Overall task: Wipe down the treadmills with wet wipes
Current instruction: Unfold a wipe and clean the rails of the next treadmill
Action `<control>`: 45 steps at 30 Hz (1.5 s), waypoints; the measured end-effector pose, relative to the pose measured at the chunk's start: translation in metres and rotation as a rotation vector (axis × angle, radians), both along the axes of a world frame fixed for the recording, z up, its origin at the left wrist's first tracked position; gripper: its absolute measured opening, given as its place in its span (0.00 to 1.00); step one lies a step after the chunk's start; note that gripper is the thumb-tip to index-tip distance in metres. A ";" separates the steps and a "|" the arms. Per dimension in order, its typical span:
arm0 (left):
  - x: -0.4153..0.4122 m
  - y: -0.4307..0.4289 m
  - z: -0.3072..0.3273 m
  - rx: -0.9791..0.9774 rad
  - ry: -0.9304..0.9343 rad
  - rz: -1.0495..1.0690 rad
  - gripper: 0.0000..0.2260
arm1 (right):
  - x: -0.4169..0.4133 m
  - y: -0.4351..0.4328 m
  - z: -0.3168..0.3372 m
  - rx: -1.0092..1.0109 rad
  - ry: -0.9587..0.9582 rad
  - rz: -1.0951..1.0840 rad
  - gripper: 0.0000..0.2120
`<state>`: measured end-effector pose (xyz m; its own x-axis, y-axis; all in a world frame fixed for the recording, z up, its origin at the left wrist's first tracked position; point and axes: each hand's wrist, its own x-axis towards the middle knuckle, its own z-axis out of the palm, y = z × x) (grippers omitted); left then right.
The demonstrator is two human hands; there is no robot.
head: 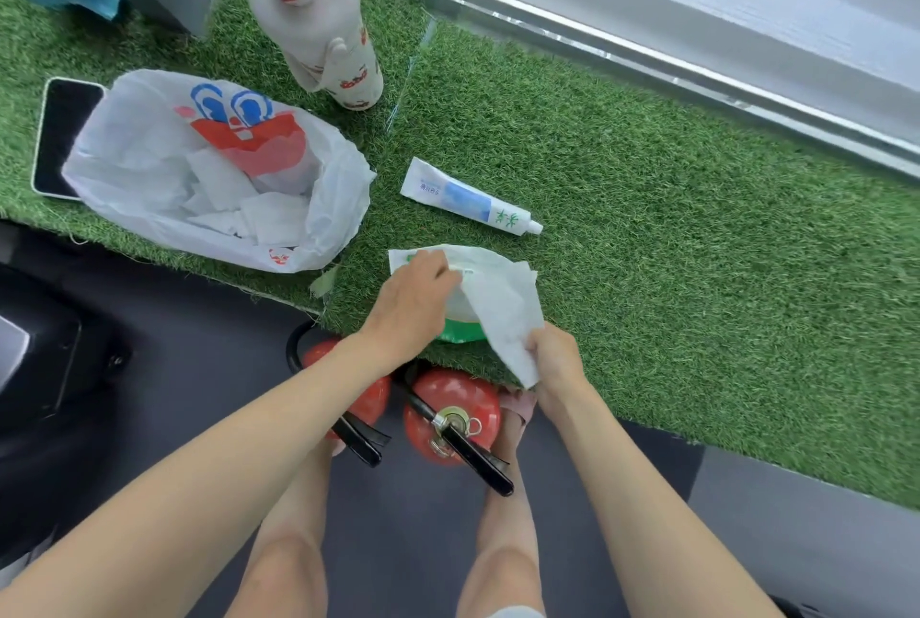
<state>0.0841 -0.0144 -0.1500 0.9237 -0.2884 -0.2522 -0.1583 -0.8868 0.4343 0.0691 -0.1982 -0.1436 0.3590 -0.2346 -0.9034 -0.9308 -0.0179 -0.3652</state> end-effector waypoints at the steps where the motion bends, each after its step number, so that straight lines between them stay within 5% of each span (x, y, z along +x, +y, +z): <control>1: -0.005 0.000 0.000 0.049 -0.014 -0.033 0.11 | 0.000 -0.004 0.001 0.011 -0.001 -0.018 0.05; 8: -0.027 -0.004 -0.012 0.406 0.283 -0.320 0.32 | -0.003 -0.016 0.006 0.145 -0.059 -0.131 0.10; 14: -0.007 -0.025 0.001 0.443 0.496 -0.293 0.26 | -0.010 -0.014 0.007 0.161 -0.050 -0.156 0.16; 16: 0.006 -0.037 0.015 0.239 0.638 -0.045 0.19 | -0.010 -0.013 0.017 0.196 -0.050 -0.169 0.18; 21: 0.004 -0.050 0.073 -0.699 1.151 0.840 0.21 | -0.002 -0.010 0.074 0.368 -0.101 -0.098 0.18; 27: -0.015 -0.048 0.175 -0.934 0.758 1.171 0.11 | 0.011 -0.001 0.174 0.330 -0.176 0.208 0.22; 32: -0.025 -0.037 0.265 -0.942 0.392 1.275 0.17 | 0.010 0.015 0.247 -0.186 -0.505 0.668 0.23; 37: -0.055 -0.017 0.338 -0.909 0.139 1.194 0.19 | 0.000 0.064 0.312 0.373 -0.484 0.773 0.12; 39: -0.076 0.000 0.359 -0.972 0.074 1.202 0.22 | -0.009 0.087 0.331 0.402 -0.528 0.796 0.06; 45: -0.169 0.054 0.403 -1.084 -0.080 1.423 0.28 | -0.073 0.142 0.366 0.475 -0.459 0.806 0.11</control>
<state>-0.0853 0.0395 0.2531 0.5839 0.6710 -0.4569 0.3489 0.3008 0.8876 -0.0036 -0.0561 0.2221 0.5839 0.5710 -0.5770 -0.4764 -0.3345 -0.8131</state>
